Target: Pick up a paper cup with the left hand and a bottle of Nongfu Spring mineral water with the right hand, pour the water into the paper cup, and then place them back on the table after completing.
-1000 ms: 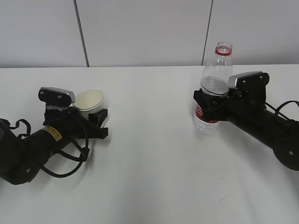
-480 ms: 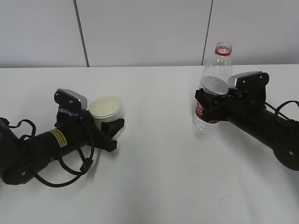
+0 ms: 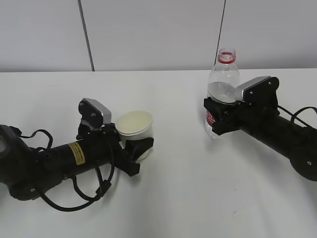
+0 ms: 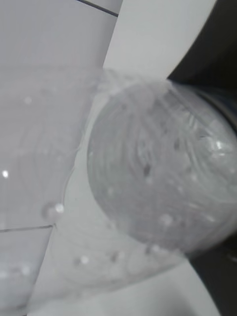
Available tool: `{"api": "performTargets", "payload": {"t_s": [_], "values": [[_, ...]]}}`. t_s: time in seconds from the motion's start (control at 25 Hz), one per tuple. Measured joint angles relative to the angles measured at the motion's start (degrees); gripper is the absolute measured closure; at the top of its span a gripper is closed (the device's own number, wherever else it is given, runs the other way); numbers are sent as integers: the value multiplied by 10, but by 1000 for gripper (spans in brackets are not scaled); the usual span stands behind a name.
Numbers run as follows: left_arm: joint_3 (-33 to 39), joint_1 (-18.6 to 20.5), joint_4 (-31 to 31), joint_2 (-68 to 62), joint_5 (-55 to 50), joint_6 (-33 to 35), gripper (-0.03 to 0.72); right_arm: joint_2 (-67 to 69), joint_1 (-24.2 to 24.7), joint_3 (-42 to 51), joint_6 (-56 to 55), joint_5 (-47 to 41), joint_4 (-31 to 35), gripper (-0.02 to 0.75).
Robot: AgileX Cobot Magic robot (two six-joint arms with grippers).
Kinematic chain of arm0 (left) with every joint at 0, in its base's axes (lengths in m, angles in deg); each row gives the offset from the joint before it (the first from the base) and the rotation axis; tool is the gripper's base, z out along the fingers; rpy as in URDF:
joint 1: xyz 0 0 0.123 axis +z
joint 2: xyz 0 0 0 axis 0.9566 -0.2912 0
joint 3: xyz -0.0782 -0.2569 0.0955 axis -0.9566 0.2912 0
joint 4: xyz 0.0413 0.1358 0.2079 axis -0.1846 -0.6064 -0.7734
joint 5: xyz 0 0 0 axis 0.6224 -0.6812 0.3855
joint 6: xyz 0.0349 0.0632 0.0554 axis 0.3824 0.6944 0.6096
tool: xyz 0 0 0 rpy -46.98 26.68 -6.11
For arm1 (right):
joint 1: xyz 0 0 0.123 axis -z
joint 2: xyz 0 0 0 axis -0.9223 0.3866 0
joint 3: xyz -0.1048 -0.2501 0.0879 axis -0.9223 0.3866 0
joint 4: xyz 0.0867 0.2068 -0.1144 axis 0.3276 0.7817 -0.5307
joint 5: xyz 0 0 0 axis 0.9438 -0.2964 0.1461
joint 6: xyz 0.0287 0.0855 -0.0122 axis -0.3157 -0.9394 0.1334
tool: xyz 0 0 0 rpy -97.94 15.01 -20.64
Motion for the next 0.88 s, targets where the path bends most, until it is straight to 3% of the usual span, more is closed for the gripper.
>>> {"api": "performTargets", "payload": {"t_s": [0.4, 0.88], "values": [[-12, -52, -1, 5, -1, -6, 296, -14, -1, 0, 73, -22, -5, 330], [-32, -55, -15, 7, -1, -9, 298, -53, -1, 0, 168, -72, -34, 339]]}}
